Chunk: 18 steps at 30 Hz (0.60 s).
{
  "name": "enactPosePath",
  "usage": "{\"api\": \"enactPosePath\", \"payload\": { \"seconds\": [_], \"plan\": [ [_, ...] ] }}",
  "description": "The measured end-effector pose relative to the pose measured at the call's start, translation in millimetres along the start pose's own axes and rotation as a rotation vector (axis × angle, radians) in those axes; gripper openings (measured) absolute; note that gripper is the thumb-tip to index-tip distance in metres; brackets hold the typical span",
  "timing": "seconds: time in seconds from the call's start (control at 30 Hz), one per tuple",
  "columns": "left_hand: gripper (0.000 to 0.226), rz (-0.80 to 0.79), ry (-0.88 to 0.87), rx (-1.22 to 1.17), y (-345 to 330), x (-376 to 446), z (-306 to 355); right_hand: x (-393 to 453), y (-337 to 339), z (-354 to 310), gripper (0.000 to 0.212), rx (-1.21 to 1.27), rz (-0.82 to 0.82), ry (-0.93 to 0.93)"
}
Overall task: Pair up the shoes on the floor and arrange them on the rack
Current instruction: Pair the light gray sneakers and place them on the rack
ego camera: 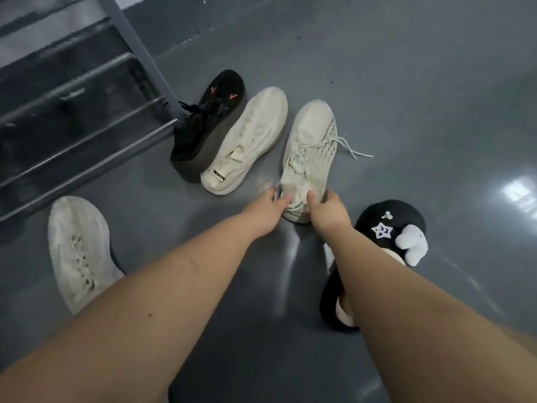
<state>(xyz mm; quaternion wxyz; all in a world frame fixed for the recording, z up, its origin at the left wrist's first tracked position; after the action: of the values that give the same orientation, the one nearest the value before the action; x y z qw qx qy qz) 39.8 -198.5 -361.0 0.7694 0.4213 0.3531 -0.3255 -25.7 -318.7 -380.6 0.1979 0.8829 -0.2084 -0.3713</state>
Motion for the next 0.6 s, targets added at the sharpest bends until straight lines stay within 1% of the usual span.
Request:
{"api": "enactPosePath", "payload": {
  "seconds": [0.07,0.13,0.17,0.23,0.33,0.47,0.53,0.6],
  "plan": [
    [0.050,-0.011,0.008,-0.093,-9.8,4.5,5.0,4.8,2.7,4.0,0.059,0.071,0.014,-0.024],
    [0.051,0.020,0.041,-0.184,-11.5,4.9,4.5,5.7,4.7,7.5,0.060,0.163,0.024,-0.044],
    [0.052,0.040,0.054,-0.217,-9.2,3.8,3.3,4.3,4.9,9.1,0.058,0.211,0.022,-0.052],
    [0.046,0.037,0.064,-0.304,-2.5,-2.4,1.7,-1.3,3.0,11.2,0.044,0.327,-0.002,-0.064],
    [0.034,-0.040,0.097,-0.483,8.9,-17.0,-3.7,-18.2,-3.2,7.4,0.035,0.496,-0.092,-0.115],
    [0.042,-0.061,0.127,-0.536,23.5,-42.0,-23.0,-53.0,-11.2,-7.2,0.023,0.523,-0.211,-0.160],
    [0.038,-0.085,0.125,-0.544,28.8,-60.0,-33.8,-70.7,-13.6,-11.8,0.024,0.499,-0.240,-0.163],
    [0.035,-0.095,0.109,-0.559,34.7,-79.7,-44.0,-89.8,-16.1,-20.2,0.033,0.491,-0.259,-0.140]
  ]
}}
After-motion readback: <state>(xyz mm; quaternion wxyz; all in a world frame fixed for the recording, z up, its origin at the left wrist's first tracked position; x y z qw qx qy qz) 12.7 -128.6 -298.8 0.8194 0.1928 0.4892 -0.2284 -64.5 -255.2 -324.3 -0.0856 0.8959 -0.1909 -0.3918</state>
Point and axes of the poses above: each hand's wrist, its own x-axis towards the middle knuckle, its own y-axis out of the back of the hand, z = x × y, the point moved 4 cm from there along x, towards the middle knuckle, and after that the axes turned 11 degrees about y, right-handed, at the moved point
